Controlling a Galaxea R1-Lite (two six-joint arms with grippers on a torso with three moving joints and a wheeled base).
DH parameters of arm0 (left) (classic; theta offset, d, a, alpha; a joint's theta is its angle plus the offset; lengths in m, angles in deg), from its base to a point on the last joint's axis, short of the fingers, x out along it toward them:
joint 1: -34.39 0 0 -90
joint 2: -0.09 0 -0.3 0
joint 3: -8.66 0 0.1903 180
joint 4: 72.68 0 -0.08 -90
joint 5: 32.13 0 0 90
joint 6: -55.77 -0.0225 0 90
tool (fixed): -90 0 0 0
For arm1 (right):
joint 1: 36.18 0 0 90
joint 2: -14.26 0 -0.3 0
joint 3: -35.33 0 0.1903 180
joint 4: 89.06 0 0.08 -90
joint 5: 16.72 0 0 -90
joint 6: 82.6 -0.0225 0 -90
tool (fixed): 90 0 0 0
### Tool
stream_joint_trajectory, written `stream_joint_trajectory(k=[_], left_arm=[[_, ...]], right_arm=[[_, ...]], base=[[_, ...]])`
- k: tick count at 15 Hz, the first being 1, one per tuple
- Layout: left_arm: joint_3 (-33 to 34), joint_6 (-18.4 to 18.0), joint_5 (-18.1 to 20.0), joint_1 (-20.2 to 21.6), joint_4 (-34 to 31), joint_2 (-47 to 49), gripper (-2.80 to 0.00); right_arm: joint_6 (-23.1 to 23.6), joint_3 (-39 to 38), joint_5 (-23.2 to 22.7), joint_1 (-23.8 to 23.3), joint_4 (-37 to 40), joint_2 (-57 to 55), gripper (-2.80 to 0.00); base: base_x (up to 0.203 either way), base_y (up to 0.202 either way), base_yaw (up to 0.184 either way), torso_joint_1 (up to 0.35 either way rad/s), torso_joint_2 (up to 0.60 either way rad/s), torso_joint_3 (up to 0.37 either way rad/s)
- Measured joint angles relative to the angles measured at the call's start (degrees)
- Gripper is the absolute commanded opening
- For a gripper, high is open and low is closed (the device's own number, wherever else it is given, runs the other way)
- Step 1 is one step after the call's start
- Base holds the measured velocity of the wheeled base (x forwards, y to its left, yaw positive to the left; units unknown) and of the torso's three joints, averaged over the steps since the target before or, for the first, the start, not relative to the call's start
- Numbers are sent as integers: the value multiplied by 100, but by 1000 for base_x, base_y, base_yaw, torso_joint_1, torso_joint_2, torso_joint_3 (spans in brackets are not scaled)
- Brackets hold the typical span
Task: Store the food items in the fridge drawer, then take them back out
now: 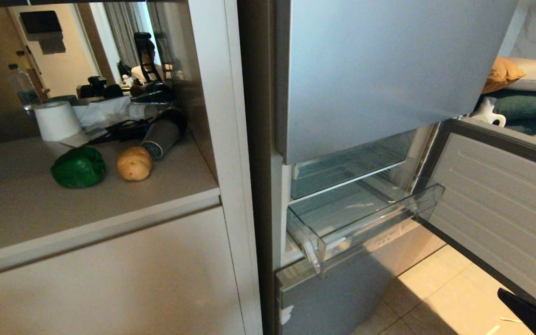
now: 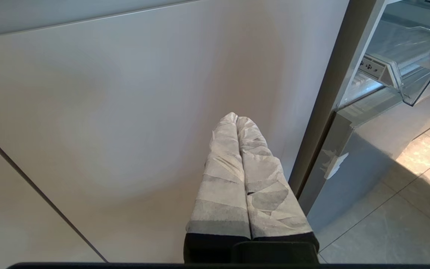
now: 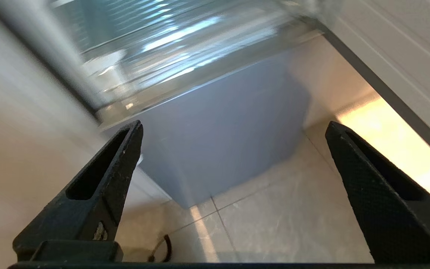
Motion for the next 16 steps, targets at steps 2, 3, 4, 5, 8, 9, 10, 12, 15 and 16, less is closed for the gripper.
stream_joint_trajectory(k=[2, 3, 4, 5, 8, 9, 10, 12, 15, 16], left_arm=[[0, 0, 0, 0, 0, -2, -280], [0, 0, 0, 0, 0, 0, -280], [0, 0, 0, 0, 0, -1, -280], [0, 0, 0, 0, 0, -2, -280], [0, 0, 0, 0, 0, -2, -280], [0, 0, 0, 0, 0, 0, -280], [0, 0, 0, 0, 0, -2, -280], [0, 0, 0, -2, 0, -2, -280], [0, 0, 0, 2, 0, 0, -280], [0, 0, 0, 2, 0, -2, -280]], right_arm=[[-304, 193, 342, -675, -9, -494, 0], [-372, 294, 439, -1160, -18, -763, 0], [-412, 406, 455, -1719, -29, -1052, 0], [-442, 508, 391, -2284, -56, -1348, 0], [-485, 740, -70, -3621, -446, -2164, 0], [-487, 774, -258, -3924, -634, -2409, 0], [-487, 800, -428, -4135, -774, -2602, 0], [-488, 825, -590, -4380, -834, -2879, 0], [-487, 963, -819, -4755, -956, -3222, 0], [-487, 1044, -922, -4874, -1009, -3318, 0]], base=[[0, 0, 0, 0, 0, 0], [0, 0, 0, 0, 0, 0], [0, 0, 0, 0, 0, 0], [0, 0, 0, 0, 0, 0], [0, 0, 0, 0, 0, 0], [0, 0, 0, 0, 0, 0], [0, 0, 0, 0, 0, 0], [0, 0, 0, 0, 0, 0], [0, 0, 0, 0, 0, 0], [0, 0, 0, 0, 0, 0]])
